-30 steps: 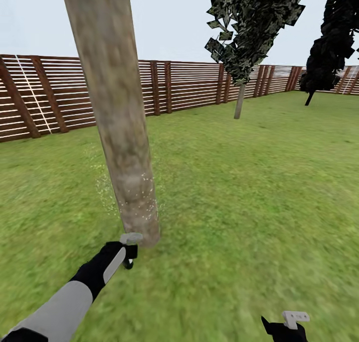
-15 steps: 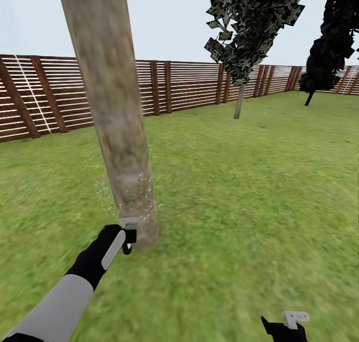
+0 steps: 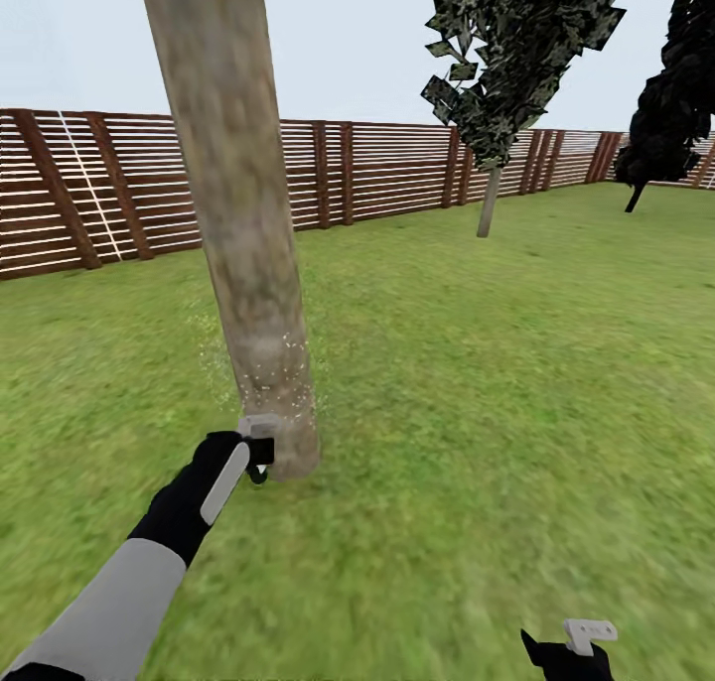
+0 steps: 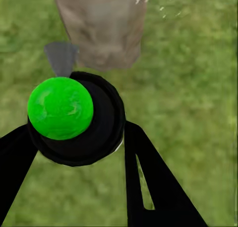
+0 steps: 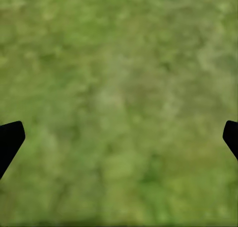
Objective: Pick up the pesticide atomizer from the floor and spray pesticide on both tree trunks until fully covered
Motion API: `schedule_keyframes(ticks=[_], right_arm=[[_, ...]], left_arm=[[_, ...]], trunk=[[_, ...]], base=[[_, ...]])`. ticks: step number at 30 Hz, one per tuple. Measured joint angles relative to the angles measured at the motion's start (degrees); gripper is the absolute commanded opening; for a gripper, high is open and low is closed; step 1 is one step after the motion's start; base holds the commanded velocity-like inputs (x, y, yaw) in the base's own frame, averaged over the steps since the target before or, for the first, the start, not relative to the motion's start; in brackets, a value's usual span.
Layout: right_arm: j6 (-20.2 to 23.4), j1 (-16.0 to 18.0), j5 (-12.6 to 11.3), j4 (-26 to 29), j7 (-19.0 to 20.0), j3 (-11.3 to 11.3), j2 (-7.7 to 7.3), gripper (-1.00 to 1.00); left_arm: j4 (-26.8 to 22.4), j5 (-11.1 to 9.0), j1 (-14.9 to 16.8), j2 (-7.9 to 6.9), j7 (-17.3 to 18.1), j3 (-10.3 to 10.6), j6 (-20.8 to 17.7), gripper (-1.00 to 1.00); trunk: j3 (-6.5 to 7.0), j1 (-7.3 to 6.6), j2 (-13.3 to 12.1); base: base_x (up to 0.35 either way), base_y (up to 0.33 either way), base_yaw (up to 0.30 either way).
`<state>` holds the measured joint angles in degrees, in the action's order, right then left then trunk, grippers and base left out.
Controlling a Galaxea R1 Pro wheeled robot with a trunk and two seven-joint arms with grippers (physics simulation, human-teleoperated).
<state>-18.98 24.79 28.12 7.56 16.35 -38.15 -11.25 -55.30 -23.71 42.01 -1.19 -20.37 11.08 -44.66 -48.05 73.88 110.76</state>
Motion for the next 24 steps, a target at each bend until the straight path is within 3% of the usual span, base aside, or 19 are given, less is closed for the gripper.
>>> schedule_keyframes(ticks=[4, 8, 12, 14, 16, 19, 24], right_arm=[[0.0, 0.0, 0.0, 0.0, 0.0, 0.0, -0.09, 1.00], [0.0, 0.0, 0.0, 0.0, 0.0, 0.0, -0.09, 1.00], [0.0, 0.0, 0.0, 0.0, 0.0, 0.0, -0.07, 1.00], [0.0, 0.0, 0.0, 0.0, 0.0, 0.0, -0.09, 1.00], [0.0, 0.0, 0.0, 0.0, 0.0, 0.0, -0.06, 1.00], [0.0, 0.0, 0.0, 0.0, 0.0, 0.0, -0.09, 1.00], [0.0, 0.0, 0.0, 0.0, 0.0, 0.0, -0.03, 1.00]], left_arm=[[-5.8, -0.1, 0.8, -0.13, -4.9, -0.2, -4.9, -1.00], [-6.8, -1.2, 2.9, 0.76, -5.6, -0.2, -7.8, -1.00], [-7.5, -0.8, 4.1, 0.37, -5.6, -0.6, -9.9, -1.00], [-8.5, -0.5, 4.2, 0.04, -5.2, -6.6, -12.8, -1.00], [-8.6, -0.9, 4.2, -0.10, -5.1, -8.0, -13.1, -1.00], [-8.6, -0.6, 4.1, -1.87, -5.0, -8.5, -13.4, -1.00], [-8.1, -0.5, 2.8, -1.99, -5.0, -7.1, -12.9, -1.00]], trunk=[[0.00, 0.00, 0.0], [0.00, 0.00, 0.0], [-0.01, 0.00, 0.0], [-0.01, 0.00, 0.0], [-0.01, 0.00, 0.0], [-0.01, 0.00, 0.0], [-0.01, 0.01, 0.0]], base=[[-0.001, 0.000, 0.004], [0.000, 0.000, 0.000], [0.000, 0.000, 0.000], [0.000, 0.000, 0.000], [0.000, 0.000, 0.000], [0.000, 0.000, 0.000], [0.000, 0.000, 0.000]])
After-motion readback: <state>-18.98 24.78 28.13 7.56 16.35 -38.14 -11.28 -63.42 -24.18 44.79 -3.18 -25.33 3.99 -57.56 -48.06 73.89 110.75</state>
